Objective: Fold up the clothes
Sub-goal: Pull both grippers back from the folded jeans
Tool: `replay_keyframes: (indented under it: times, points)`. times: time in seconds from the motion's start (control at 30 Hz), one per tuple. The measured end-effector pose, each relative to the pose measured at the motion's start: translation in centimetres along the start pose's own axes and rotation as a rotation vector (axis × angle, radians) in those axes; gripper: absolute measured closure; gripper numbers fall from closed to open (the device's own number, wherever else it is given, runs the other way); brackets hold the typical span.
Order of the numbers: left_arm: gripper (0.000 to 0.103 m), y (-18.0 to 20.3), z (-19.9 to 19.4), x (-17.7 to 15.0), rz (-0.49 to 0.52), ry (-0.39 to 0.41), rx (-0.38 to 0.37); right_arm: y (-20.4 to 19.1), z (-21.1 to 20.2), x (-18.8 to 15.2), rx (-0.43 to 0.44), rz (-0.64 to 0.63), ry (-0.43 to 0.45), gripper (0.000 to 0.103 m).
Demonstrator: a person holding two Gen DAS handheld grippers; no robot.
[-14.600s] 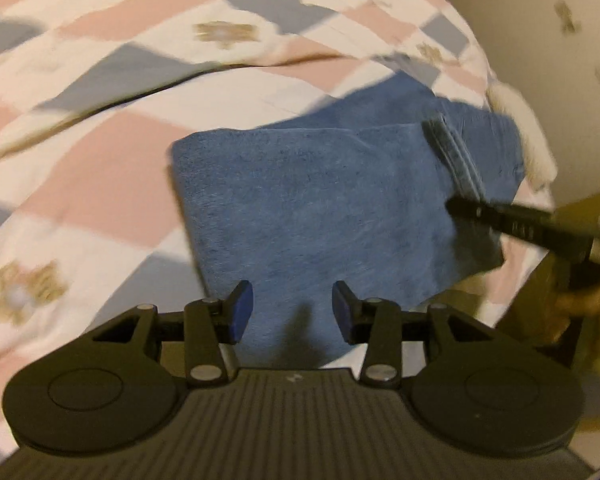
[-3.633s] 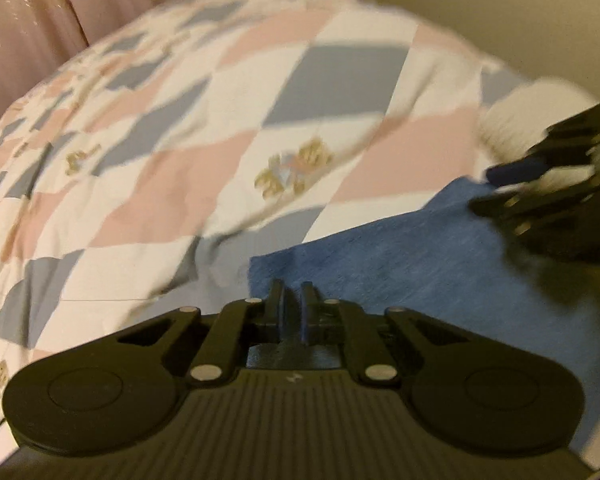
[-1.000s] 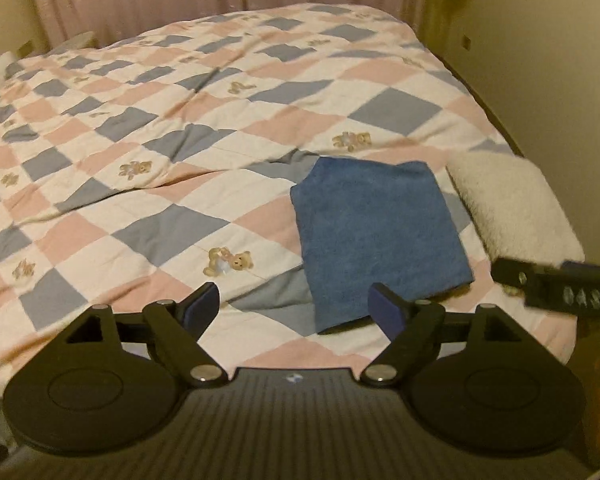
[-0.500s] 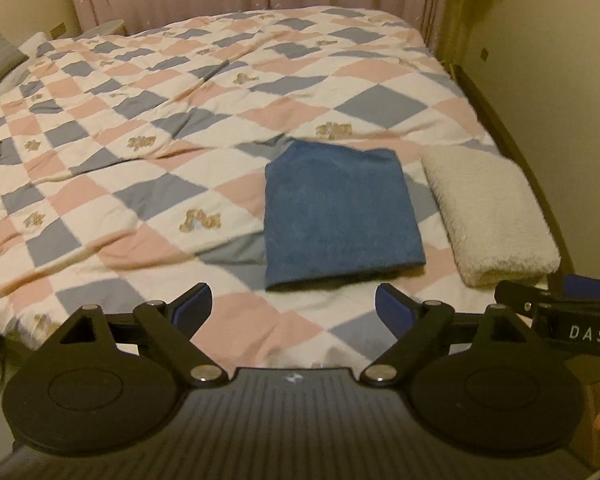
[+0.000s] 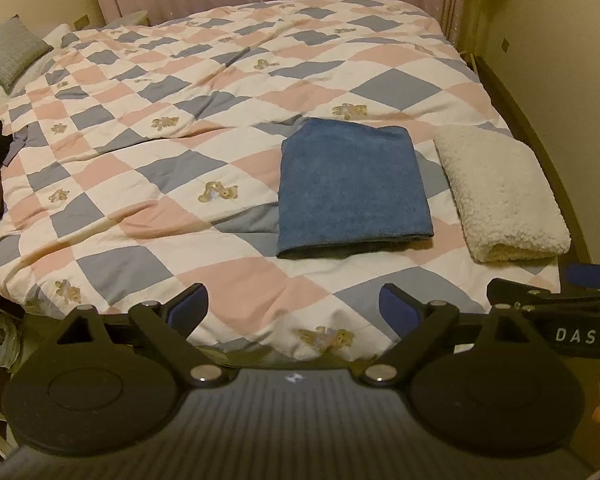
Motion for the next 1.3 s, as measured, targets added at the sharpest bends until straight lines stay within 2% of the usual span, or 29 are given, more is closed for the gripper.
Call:
replay_keyframes:
  times: [0.37,0.9,1.1,1.3]
  points:
    - [0.01,0.0,-0.5,-0.7,-0.026,0.001,0.02,-0.9,-0.7,0.4,-0.023,-0.05,-0.003,0.002]
    - [0.008,0.3,-0.1,1.3,-0.024,0.017,0.031,-0.3,-0.4,2.3,-0.006,-0.062,0.01,0.002]
    - [0.008,-0.2,1.2,2.8,-0.011,-0.004,0.026,0.4,0.9,3.0,0.009,-0.031,-0.019,0.002]
    - [0.005,-1.2,4.0,4.9,0.037,-0.04,0.003,2.3,3.7,3.3,0.039,0.064,-0.077,0.002]
Point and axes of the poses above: each gripper's, at about its wrist camera, not at the fingertips, and z roughly the way its jaws point, y to its right, x to its top, the point moved 3 cm from there along z, roughly the way its jaws point, and after that the axes turned 14 degrees about -y, right-handed, at the moved point
